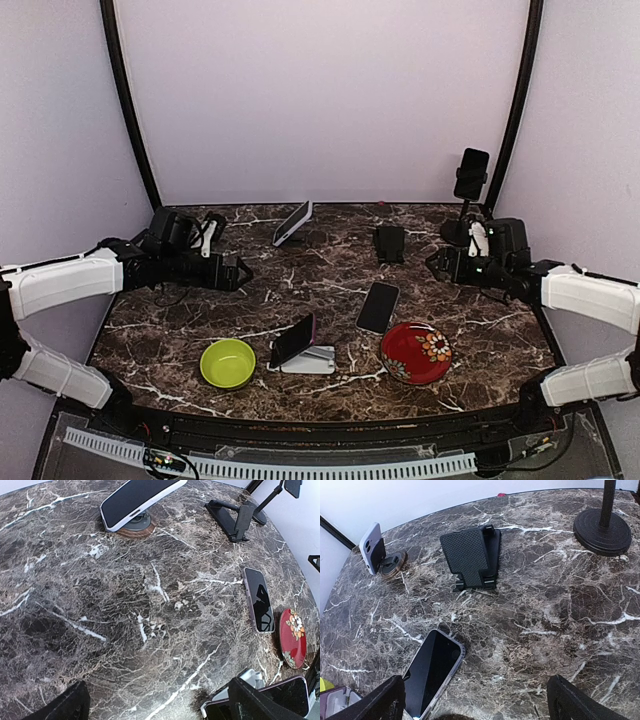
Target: Remove the phone from the phone stand
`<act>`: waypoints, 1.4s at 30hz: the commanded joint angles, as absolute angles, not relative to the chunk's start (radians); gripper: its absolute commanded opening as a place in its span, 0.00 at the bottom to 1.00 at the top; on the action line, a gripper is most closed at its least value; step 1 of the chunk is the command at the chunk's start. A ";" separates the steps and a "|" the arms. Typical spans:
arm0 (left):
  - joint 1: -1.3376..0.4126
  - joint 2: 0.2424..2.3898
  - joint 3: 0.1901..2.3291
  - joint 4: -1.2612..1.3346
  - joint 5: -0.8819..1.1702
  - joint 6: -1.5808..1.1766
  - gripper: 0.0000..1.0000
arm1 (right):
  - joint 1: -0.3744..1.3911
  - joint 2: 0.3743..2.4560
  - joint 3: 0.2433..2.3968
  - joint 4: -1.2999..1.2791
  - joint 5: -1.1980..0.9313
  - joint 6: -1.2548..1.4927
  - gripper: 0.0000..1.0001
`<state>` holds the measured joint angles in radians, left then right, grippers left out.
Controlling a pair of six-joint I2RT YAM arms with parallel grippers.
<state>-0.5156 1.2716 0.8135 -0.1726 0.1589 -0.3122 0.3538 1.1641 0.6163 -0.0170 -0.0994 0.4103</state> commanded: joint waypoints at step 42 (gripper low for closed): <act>-0.810 1.223 0.778 -0.079 0.645 0.341 0.99 | 0.360 1.120 0.572 0.151 -0.418 0.355 0.99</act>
<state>-0.7925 1.2266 0.7994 -0.1204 0.6018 0.2836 0.3538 1.1446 0.5819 0.1017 -0.4011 0.3496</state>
